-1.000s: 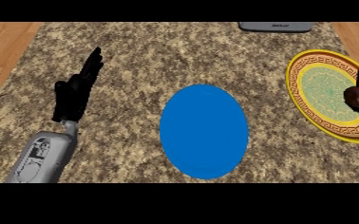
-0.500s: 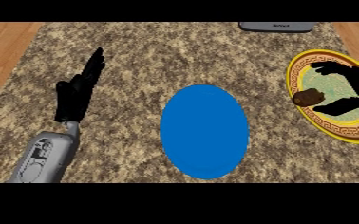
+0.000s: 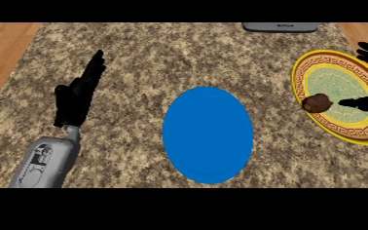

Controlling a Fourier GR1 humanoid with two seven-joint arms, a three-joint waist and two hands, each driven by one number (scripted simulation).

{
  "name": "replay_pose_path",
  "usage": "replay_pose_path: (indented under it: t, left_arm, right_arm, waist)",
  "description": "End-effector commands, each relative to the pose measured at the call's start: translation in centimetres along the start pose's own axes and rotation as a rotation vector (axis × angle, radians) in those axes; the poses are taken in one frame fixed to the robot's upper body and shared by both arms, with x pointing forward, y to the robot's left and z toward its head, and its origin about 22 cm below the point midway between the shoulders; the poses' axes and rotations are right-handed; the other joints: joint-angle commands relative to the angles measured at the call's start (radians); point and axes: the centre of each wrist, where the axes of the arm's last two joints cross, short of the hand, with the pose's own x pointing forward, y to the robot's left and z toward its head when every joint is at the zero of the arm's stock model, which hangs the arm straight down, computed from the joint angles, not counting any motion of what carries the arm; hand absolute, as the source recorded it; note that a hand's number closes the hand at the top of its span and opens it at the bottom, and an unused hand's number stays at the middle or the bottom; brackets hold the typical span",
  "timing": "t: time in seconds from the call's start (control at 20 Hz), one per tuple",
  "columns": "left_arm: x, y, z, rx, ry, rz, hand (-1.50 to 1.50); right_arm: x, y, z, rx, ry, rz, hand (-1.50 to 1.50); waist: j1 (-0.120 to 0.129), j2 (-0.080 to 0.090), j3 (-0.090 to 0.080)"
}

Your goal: Pick the sweet potato from the plate and place it in the plate

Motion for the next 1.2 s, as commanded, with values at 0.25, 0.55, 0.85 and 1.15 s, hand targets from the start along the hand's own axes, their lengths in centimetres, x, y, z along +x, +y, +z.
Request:
replay_pose_path:
  t: [0.25,0.55,0.85,1.15]
  left_arm:
    - [-0.3,0.6,-0.2,0.003,0.001,0.000,0.00]
    - [0.1,-0.4,-0.3,0.000,-0.009,-0.001,0.00]
    - [-0.1,-1.2,0.5,-0.015,-0.015,-0.001,0.00]
    - [0.8,-1.3,0.2,-0.014,-0.030,0.012,0.00]
  right_arm:
    - [-0.5,-9.9,7.5,-0.245,0.043,-0.150,-1.50]
    - [0.0,-13.3,10.7,-0.230,0.064,-0.185,-1.50]
    - [-0.2,-13.8,11.9,-0.237,0.074,-0.133,-1.50]
    - [0.1,-14.8,12.9,-0.242,0.086,-0.158,-1.50]
  waist:
    - [-0.004,0.007,0.003]
    - [-0.001,0.012,0.006]
    - [0.017,0.016,0.011]
    - [0.017,0.016,0.013]
